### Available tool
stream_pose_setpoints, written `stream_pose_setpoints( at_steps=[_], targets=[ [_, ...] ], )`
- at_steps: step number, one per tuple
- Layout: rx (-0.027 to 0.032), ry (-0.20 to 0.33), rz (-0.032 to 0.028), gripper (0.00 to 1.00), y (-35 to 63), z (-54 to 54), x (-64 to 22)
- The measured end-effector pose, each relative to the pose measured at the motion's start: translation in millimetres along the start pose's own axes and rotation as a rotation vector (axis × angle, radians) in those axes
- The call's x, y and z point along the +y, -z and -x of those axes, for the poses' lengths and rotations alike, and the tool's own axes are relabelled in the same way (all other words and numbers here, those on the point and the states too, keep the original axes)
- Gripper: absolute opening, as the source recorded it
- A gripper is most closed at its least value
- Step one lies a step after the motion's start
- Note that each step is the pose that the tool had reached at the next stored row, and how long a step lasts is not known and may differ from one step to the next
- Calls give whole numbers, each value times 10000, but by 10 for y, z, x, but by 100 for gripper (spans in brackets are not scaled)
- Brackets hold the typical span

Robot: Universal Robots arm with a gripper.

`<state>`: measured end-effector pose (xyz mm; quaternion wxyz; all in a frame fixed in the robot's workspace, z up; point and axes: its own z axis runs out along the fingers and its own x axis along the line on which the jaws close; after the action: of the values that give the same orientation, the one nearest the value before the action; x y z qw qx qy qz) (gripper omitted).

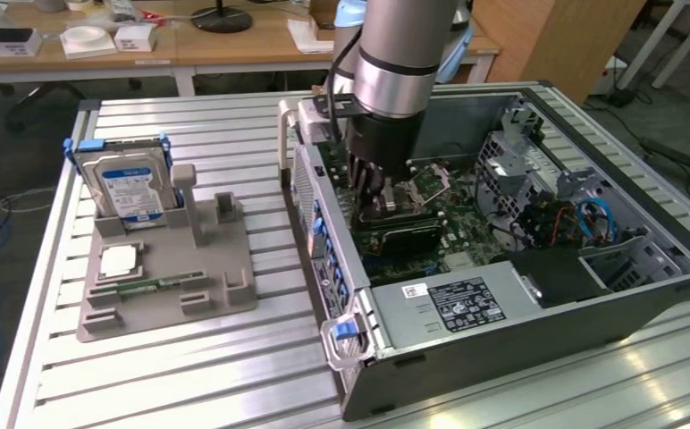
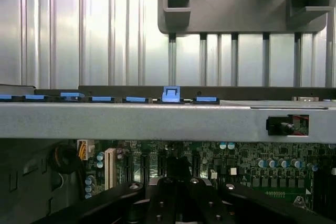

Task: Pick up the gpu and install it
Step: 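Press down on the gpu until it lock into place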

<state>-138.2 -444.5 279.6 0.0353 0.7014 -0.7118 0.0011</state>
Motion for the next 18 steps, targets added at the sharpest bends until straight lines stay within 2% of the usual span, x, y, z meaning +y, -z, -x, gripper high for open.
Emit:
stream_pose_setpoints(
  at_steps=[2,6,8,9,10,11,18],
  targets=[
    [10,3,53,10,14,20,0],
    [20,6,106,10,88,32,4],
    [48,6,144,10,125,38,6],
    [73,15,317,10,138,58,7],
    [75,20,405,10,140,99,7],
    [75,22,443,10,142,133,9],
    [75,22,453,10,124,159,93]
  ],
)
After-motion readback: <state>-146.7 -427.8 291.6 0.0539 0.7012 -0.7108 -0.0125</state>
